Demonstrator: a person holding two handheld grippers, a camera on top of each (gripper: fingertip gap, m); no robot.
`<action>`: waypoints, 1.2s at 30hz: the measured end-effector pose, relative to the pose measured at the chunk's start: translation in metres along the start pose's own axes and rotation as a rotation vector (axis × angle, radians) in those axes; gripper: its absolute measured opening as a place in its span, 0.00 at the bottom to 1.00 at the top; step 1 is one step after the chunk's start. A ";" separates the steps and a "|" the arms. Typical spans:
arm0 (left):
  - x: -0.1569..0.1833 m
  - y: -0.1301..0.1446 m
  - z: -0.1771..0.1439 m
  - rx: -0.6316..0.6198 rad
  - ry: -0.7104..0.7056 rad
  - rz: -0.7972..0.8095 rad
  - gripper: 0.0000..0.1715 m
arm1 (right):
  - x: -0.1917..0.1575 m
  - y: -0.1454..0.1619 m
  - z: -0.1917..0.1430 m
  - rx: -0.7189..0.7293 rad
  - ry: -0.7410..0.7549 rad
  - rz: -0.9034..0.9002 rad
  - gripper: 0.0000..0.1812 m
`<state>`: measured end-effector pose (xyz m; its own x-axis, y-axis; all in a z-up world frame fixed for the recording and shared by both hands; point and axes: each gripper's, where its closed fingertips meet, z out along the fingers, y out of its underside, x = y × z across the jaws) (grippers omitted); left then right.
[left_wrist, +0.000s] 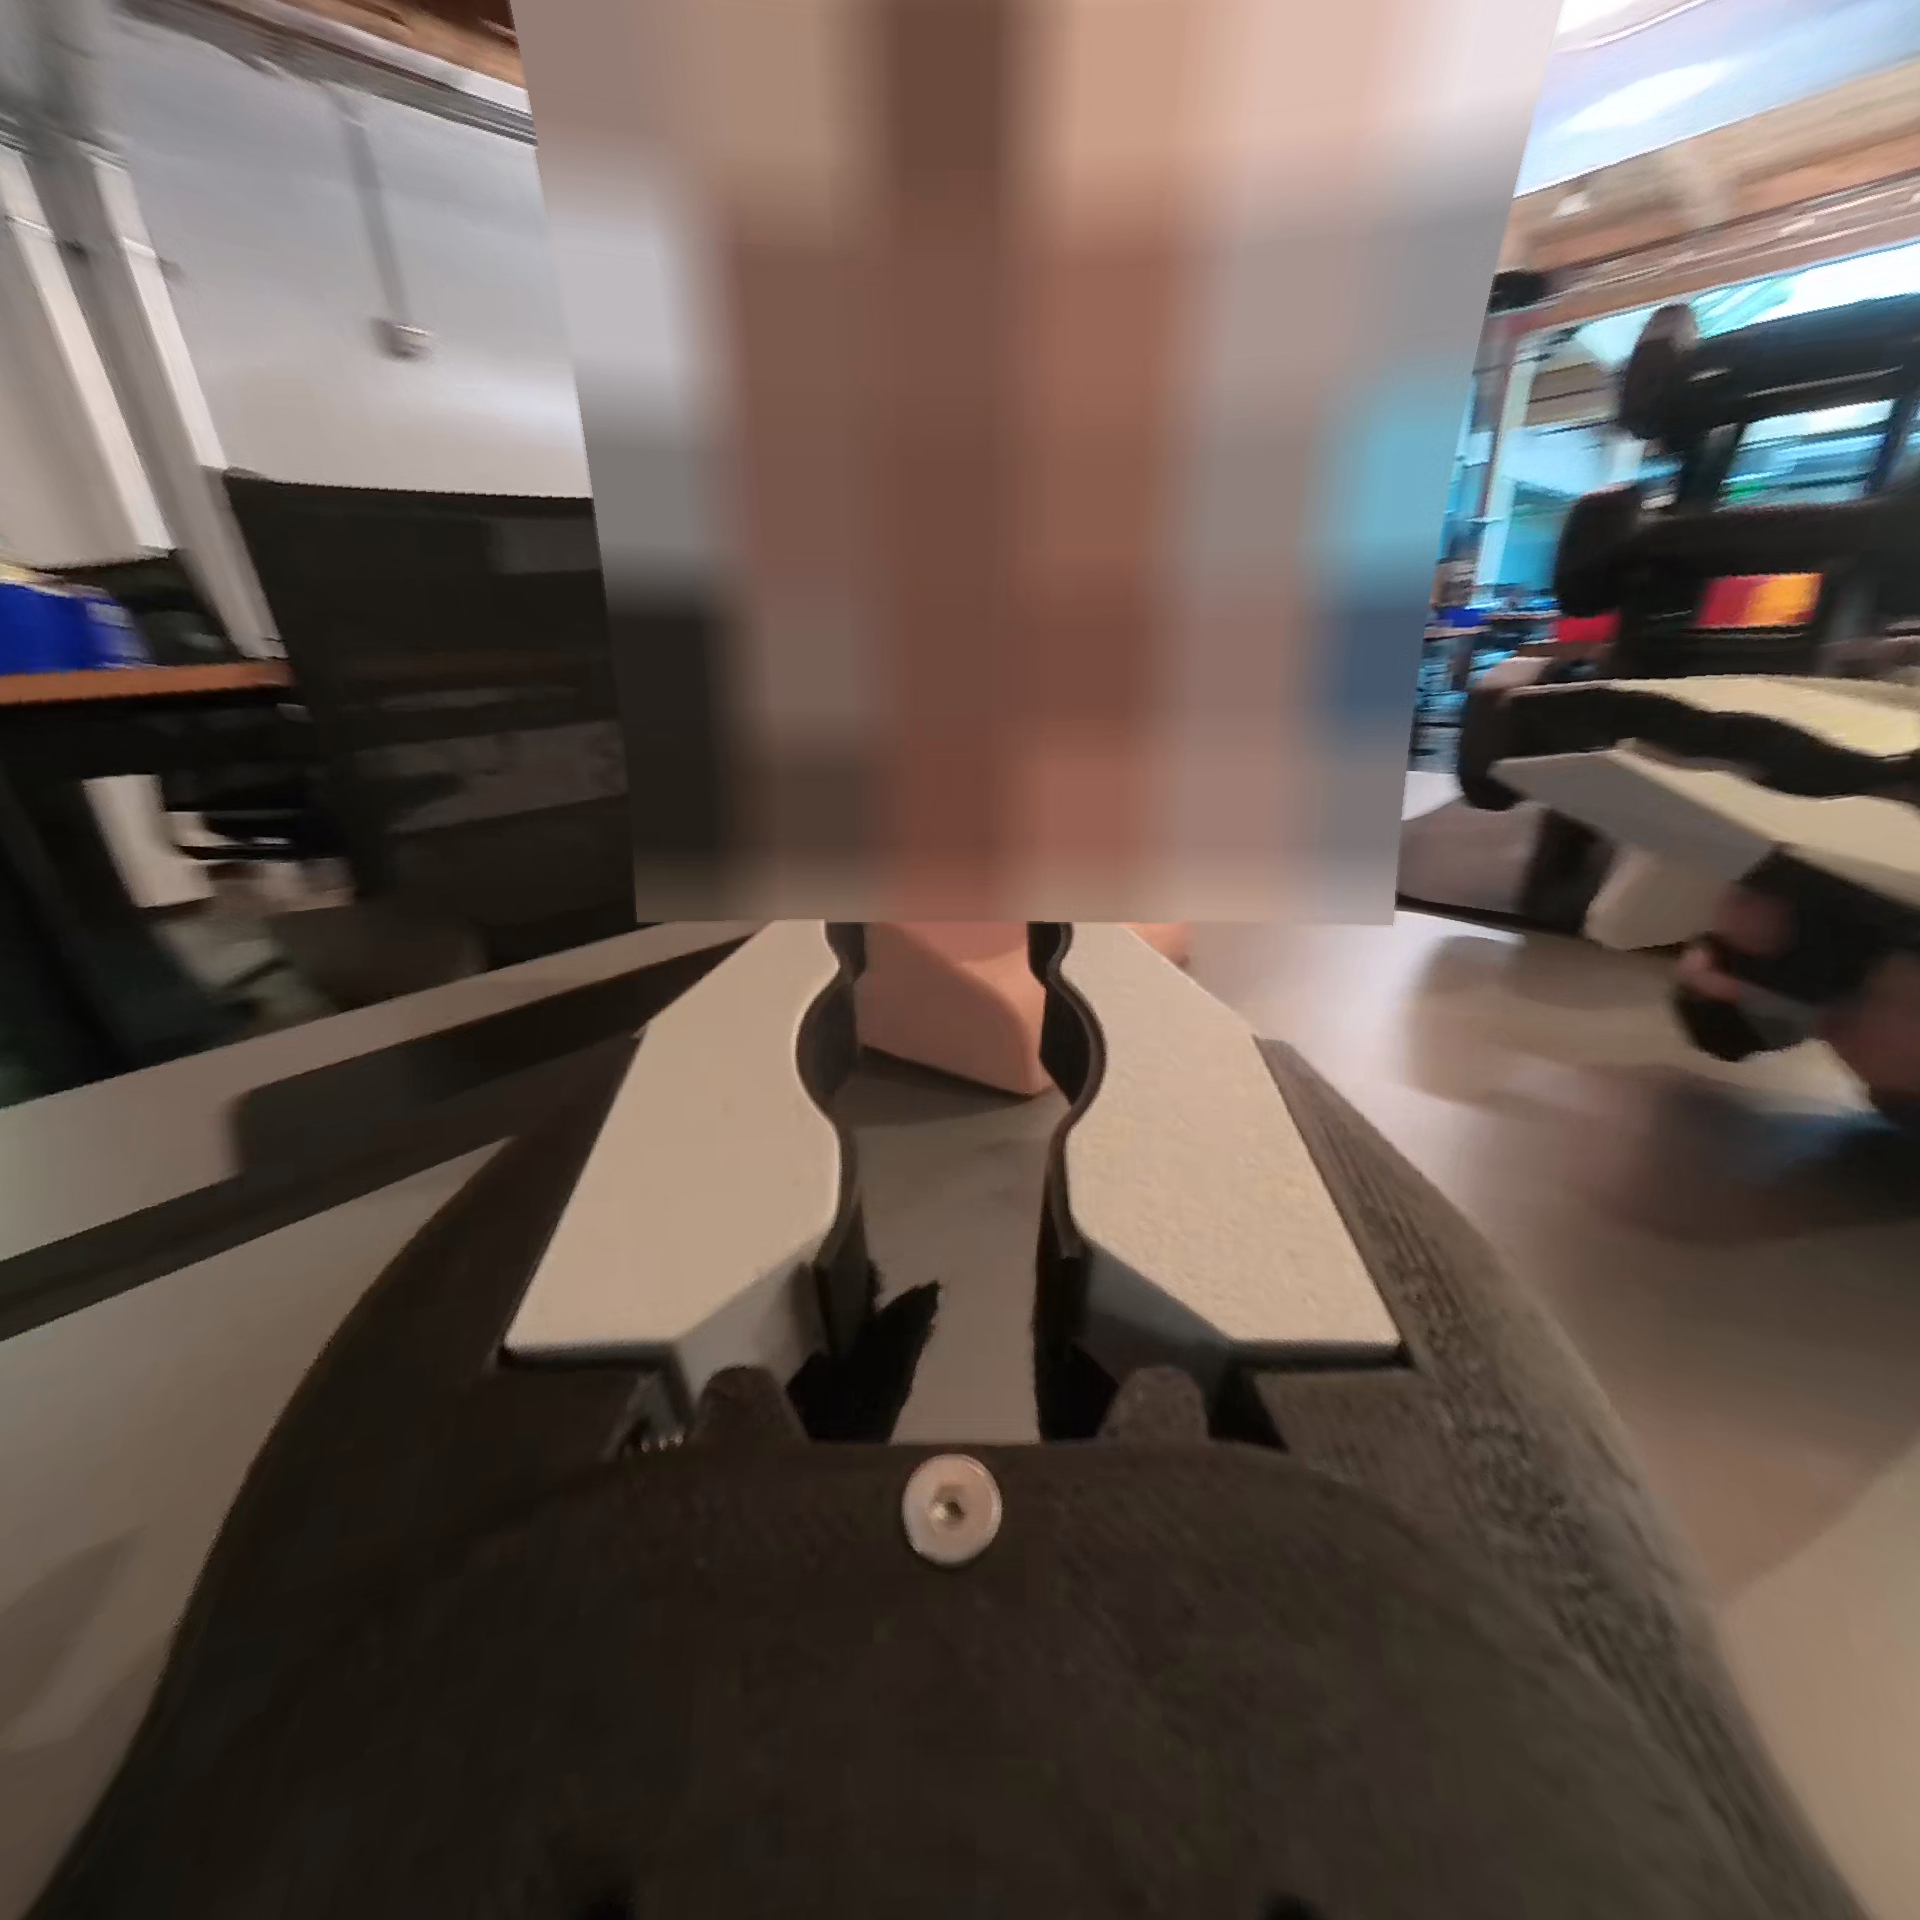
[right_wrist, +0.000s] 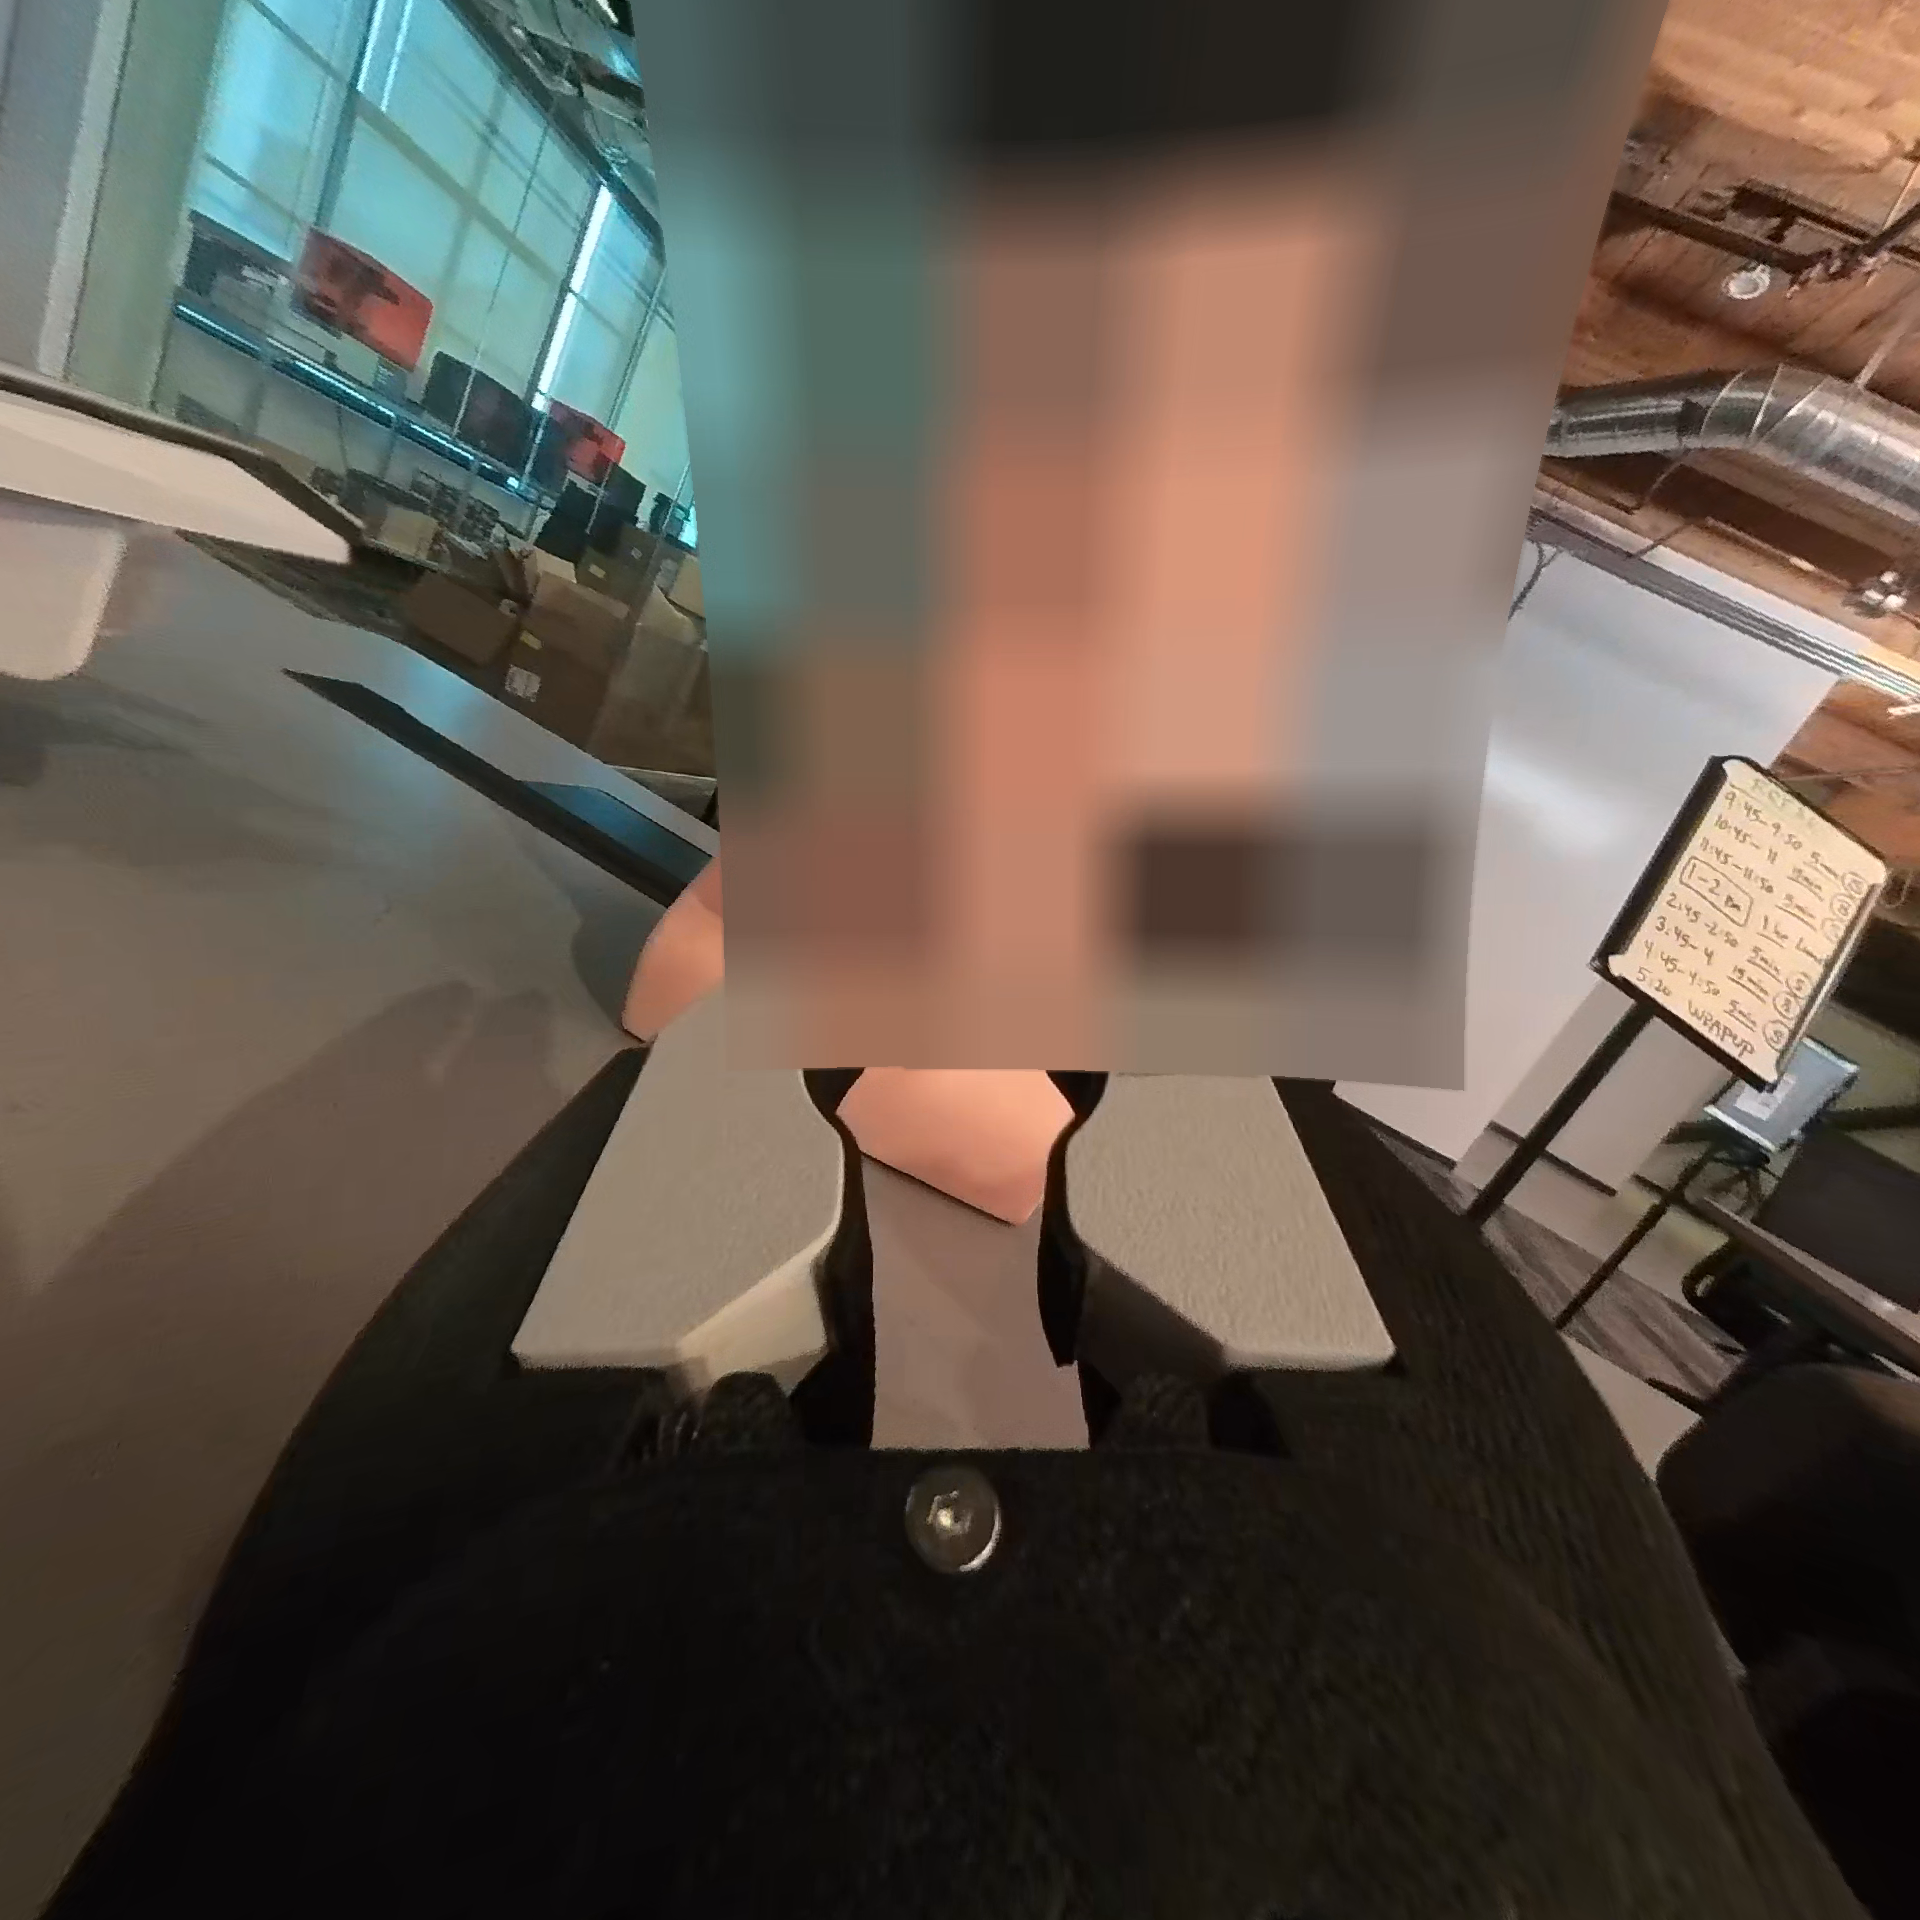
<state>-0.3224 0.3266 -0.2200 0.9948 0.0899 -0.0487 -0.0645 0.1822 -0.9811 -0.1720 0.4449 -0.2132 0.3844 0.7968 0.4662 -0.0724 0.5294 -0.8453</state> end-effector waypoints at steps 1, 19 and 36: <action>-0.001 -0.001 -0.001 0.001 -0.017 0.002 0.17 | 0.001 0.000 0.000 -0.002 0.007 0.003 0.15; 0.009 -0.012 0.000 0.084 -0.114 -0.137 0.17 | 0.013 0.002 -0.004 -0.004 0.047 0.076 0.14; 0.011 -0.008 0.012 0.107 -0.087 -0.174 0.24 | 0.005 0.004 -0.002 -0.006 -0.016 0.115 0.17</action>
<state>-0.3121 0.3384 -0.2107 0.9814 0.1311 0.1403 0.0948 0.3048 -0.9477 -0.1685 0.4505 -0.2146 0.3593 0.8567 0.3700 -0.1095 0.4325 -0.8950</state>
